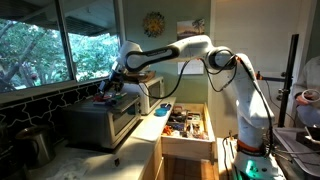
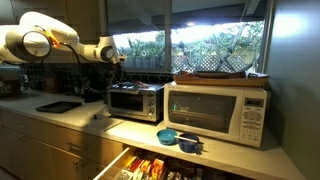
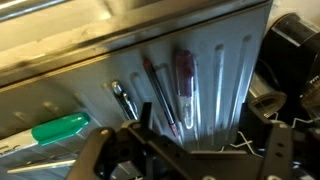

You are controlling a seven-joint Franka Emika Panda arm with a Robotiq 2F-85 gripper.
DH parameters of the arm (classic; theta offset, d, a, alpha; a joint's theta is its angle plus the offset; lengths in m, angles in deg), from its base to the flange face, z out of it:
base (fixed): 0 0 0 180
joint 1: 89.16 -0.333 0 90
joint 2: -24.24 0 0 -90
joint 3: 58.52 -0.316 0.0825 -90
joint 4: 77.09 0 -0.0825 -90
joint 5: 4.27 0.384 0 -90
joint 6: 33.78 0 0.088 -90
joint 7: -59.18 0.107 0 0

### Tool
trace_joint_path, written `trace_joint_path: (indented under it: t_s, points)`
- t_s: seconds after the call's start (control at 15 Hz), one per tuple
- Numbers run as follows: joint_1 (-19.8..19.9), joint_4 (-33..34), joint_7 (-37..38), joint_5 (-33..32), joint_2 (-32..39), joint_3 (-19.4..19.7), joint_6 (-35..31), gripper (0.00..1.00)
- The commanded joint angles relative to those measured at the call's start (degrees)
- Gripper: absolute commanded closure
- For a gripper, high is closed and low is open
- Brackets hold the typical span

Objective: Remove the purple marker from the top of the toaster oven and put it on the left side of the counter

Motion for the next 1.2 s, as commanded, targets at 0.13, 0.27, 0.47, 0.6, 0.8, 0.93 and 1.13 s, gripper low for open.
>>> trace_joint_path:
  t_s: [0.13, 0.27, 0.47, 0.6, 0.8, 0.93, 1.13]
  points:
    - [-1.16, 5.78, -0.87, 1.59, 4.48, 0.60, 1.17, 0.13]
    - [-1.52, 6.84, -0.02, 1.02, 5.26, 1.05, 2.57, 0.16]
    - [-1.50, 7.83, 0.02, 1.35, 6.32, 1.19, 3.33, 0.17]
    - [-1.52, 8.09, 0.19, 1.34, 6.79, 1.37, 3.28, 0.19]
    - [-1.46, 8.79, -0.06, 1.73, 7.57, 1.32, 3.07, 0.21]
    - [-1.67, 9.38, -0.03, 1.50, 7.94, 1.41, 3.22, 0.23]
    - [-2.03, 9.78, 0.28, 0.86, 7.78, 1.68, 3.73, 0.21]
